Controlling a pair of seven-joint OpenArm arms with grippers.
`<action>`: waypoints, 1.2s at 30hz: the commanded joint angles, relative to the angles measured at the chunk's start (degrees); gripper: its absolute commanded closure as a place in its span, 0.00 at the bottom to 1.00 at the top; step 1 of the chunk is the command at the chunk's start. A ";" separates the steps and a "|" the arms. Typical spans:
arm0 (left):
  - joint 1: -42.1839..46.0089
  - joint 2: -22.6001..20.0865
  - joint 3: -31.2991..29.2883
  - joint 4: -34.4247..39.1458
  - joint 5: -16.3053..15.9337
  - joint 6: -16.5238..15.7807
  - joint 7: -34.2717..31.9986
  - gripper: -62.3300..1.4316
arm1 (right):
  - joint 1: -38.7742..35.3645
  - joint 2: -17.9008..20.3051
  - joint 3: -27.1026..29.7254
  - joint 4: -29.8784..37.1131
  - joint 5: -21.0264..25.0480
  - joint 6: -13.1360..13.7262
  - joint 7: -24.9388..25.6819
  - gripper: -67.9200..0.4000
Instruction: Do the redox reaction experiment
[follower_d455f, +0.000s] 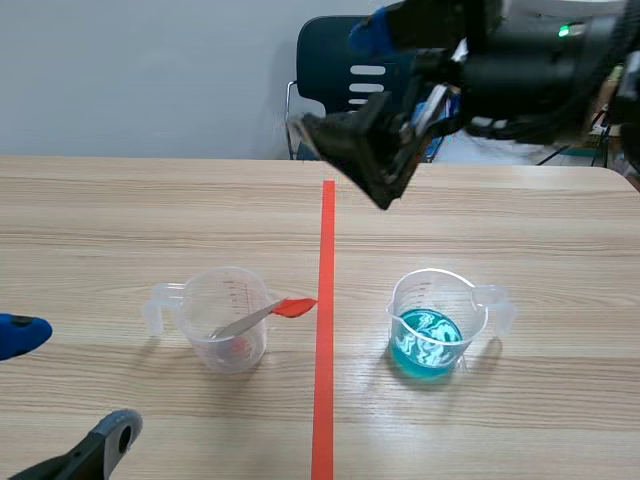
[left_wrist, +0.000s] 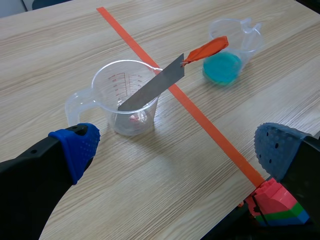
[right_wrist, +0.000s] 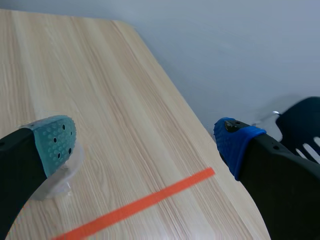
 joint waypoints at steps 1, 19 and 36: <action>0.57 0.61 -1.88 1.20 -1.86 -0.07 -1.38 0.00 | -2.27 0.31 3.58 0.20 1.09 0.28 0.20 0.17; -4.83 8.07 -15.06 8.20 -2.84 -4.39 1.03 0.00 | -32.92 -5.64 46.93 3.34 1.84 8.37 -0.42 0.17; -20.57 8.02 -8.83 8.24 6.67 -4.39 11.61 0.00 | -42.51 -14.03 52.46 4.00 -10.10 9.20 5.51 0.17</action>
